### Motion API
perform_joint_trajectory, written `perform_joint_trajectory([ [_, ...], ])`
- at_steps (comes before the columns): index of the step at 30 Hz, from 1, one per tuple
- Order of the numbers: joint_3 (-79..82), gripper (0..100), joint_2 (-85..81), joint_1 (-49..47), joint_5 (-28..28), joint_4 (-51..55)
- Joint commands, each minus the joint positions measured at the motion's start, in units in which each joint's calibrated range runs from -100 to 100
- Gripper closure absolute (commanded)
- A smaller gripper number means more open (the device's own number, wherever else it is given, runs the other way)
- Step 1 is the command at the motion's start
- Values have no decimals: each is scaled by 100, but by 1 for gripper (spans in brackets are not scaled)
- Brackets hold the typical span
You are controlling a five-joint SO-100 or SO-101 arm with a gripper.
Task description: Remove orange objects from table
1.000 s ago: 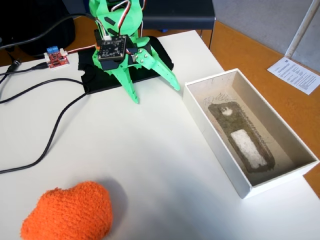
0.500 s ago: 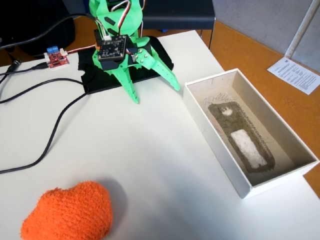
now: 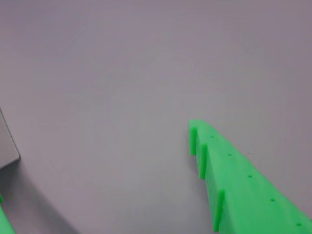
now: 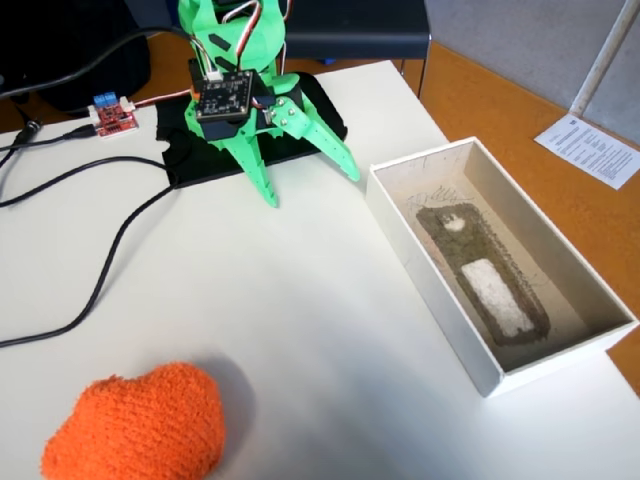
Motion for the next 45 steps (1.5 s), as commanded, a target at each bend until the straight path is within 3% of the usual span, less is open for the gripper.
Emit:
perform_joint_trajectory([
  [1, -29, 57, -27, -33, 10, 11],
  [8, -68, 57, -35, -115, 357, -30],
  [11, -388, 57, -35, 425, 1074, -492],
  [14, -1250, 57, 326, 669, 943, -1367],
  [17, -2704, 57, 2147, 824, 659, -2729],
  [21, -6086, 57, 5445, 1298, 283, -2721],
  [24, -8150, 57, 7778, 1771, 322, -2672],
  [26, -8799, 57, 8710, 1970, 298, -2705],
  [30, -9603, 57, 9977, 2310, 161, -2705],
  [33, -9748, 44, 10430, 2495, 73, -2729],
  [39, -9739, 38, 10842, 2710, -44, -2632],
  [45, -10243, 36, 11245, 2821, -405, -1870],
])
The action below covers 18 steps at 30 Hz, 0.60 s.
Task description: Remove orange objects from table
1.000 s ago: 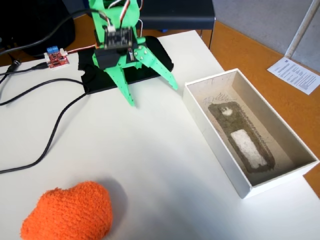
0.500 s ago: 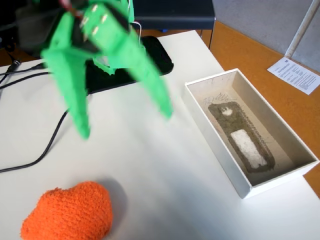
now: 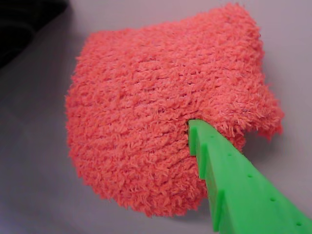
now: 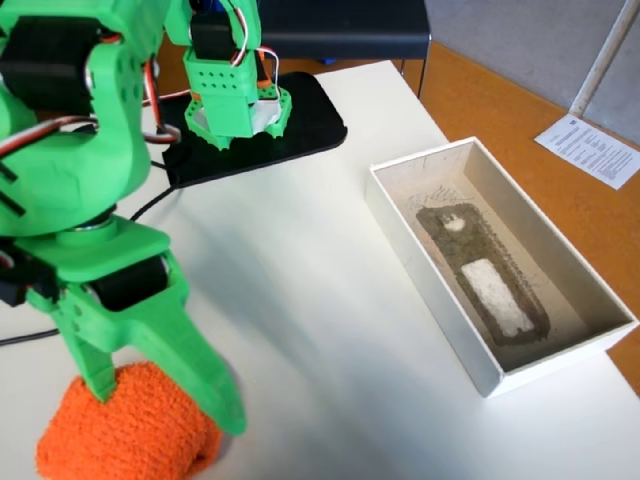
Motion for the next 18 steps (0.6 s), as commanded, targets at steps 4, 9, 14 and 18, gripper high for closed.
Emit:
perform_joint_trajectory([
  [4, -722, 36, 363, 217, -288, 760],
  [9, -567, 36, 489, 439, -54, 785],
  [14, -431, 37, 623, 609, 78, 760],
  [18, -373, 47, 707, 779, 181, 744],
])
